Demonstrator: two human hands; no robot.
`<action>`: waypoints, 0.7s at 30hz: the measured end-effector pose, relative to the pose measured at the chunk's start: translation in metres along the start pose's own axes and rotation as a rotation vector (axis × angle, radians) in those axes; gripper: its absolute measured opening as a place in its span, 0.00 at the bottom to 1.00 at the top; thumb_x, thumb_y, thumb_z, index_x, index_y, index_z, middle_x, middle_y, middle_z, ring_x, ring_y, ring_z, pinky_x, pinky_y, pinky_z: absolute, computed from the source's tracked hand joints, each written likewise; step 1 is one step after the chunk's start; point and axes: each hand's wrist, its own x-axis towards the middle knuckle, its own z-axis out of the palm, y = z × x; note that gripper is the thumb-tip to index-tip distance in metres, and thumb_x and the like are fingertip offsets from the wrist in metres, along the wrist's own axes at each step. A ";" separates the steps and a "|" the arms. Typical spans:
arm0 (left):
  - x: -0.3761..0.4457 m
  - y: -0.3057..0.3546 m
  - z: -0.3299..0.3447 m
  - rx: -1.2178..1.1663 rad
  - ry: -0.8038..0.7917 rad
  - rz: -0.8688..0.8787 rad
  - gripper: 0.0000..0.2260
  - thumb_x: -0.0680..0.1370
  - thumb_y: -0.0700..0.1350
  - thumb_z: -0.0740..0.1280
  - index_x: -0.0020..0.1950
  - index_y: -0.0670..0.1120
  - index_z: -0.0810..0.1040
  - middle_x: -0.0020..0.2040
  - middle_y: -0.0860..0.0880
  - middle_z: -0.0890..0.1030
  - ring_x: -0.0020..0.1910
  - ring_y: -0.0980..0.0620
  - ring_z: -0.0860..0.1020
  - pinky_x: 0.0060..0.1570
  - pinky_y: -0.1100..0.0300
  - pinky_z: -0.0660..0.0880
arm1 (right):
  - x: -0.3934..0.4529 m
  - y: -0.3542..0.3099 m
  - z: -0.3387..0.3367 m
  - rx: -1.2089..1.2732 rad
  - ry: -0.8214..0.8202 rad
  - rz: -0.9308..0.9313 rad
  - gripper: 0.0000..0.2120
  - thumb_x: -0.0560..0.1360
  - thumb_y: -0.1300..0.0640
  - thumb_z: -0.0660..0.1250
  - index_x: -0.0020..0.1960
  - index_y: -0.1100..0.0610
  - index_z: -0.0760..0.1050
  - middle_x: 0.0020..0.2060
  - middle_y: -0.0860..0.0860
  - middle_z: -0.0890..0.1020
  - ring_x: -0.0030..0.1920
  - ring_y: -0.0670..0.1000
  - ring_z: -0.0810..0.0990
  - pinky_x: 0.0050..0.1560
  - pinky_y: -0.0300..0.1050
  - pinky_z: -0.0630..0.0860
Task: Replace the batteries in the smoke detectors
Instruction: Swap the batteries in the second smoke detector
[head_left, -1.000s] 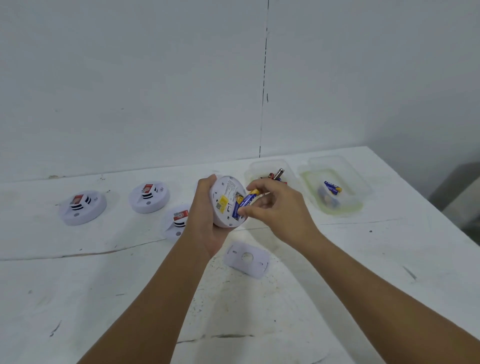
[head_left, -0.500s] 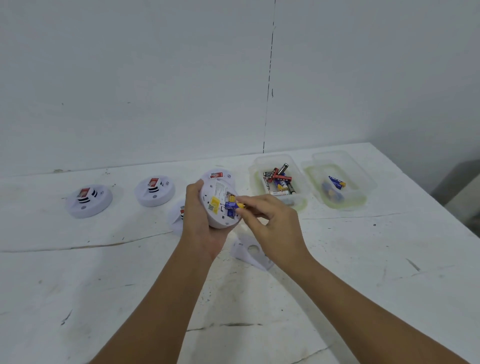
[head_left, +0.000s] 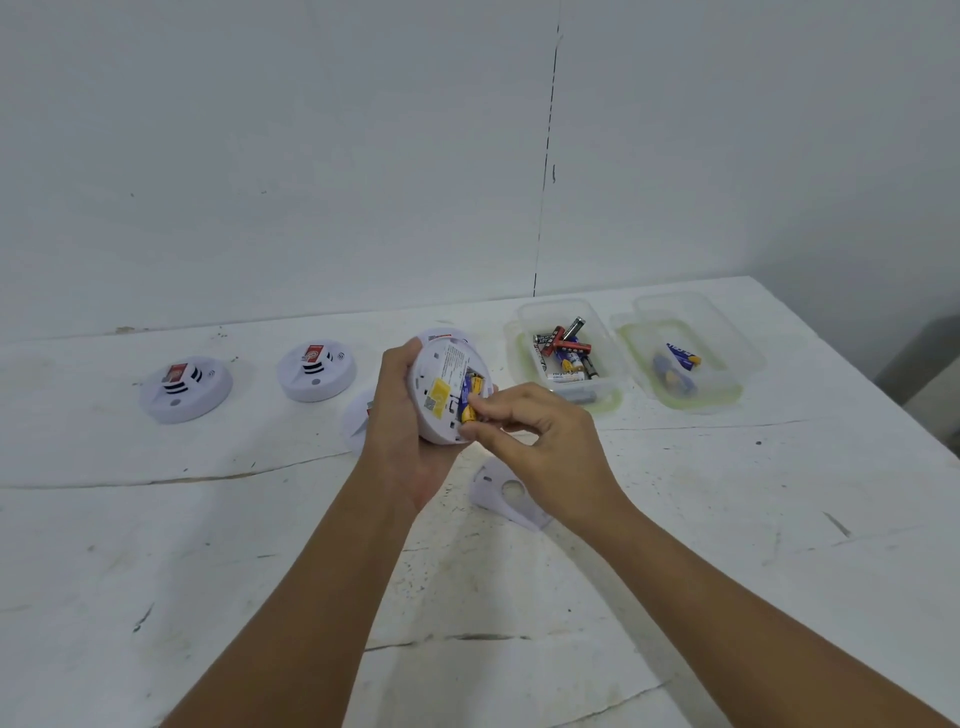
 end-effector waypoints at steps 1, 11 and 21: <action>-0.002 0.001 0.002 0.000 -0.012 -0.003 0.27 0.79 0.60 0.64 0.71 0.44 0.79 0.61 0.41 0.81 0.56 0.42 0.79 0.39 0.54 0.80 | 0.000 0.000 -0.001 -0.005 -0.008 -0.016 0.12 0.74 0.58 0.79 0.57 0.52 0.87 0.48 0.45 0.86 0.52 0.49 0.86 0.54 0.52 0.83; -0.008 0.006 0.016 0.042 -0.077 -0.002 0.25 0.80 0.61 0.63 0.67 0.44 0.81 0.56 0.41 0.81 0.57 0.42 0.78 0.47 0.52 0.76 | 0.002 -0.006 -0.009 -0.059 0.015 -0.143 0.15 0.76 0.58 0.77 0.62 0.54 0.85 0.51 0.49 0.84 0.51 0.47 0.84 0.54 0.36 0.78; -0.007 0.005 0.019 0.027 -0.054 0.011 0.27 0.80 0.61 0.63 0.70 0.43 0.79 0.58 0.40 0.81 0.58 0.41 0.78 0.41 0.54 0.80 | 0.002 -0.007 -0.010 -0.053 0.070 -0.148 0.14 0.74 0.58 0.79 0.59 0.57 0.86 0.50 0.50 0.85 0.49 0.44 0.84 0.52 0.33 0.77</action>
